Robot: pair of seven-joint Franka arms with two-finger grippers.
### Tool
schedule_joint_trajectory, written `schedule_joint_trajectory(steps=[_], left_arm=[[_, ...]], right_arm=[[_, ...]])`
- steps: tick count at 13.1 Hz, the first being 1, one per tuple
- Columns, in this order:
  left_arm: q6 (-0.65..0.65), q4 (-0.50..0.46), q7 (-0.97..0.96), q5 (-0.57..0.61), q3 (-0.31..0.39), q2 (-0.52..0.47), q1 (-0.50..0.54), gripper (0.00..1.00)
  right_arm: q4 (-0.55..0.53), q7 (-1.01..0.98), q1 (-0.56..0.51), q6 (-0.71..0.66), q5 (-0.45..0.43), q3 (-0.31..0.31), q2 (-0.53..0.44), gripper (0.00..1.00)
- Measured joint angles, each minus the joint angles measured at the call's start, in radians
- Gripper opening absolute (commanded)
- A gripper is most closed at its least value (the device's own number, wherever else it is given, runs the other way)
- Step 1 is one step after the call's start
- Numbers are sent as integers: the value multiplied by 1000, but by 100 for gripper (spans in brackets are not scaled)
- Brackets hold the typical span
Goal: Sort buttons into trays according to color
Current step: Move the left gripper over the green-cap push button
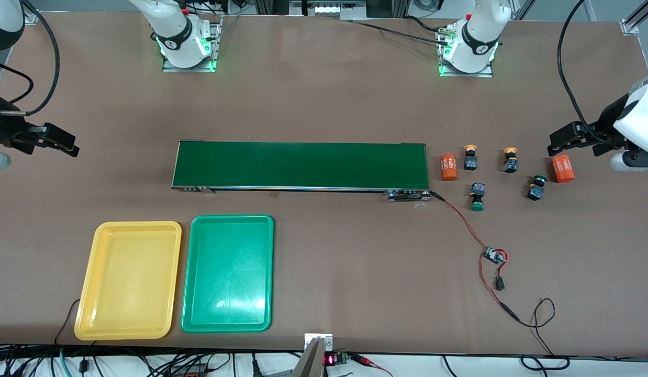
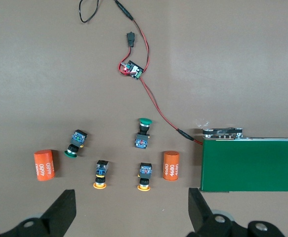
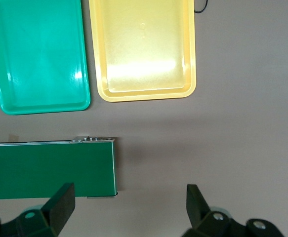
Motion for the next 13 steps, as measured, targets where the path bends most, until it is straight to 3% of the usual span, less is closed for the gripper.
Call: schedule_joint_trajectory(steps=[13], left_arm=[[32, -66, 1, 12, 0, 6, 0, 100]], right_arm=[[0, 0, 0, 4, 0, 1, 16, 100]])
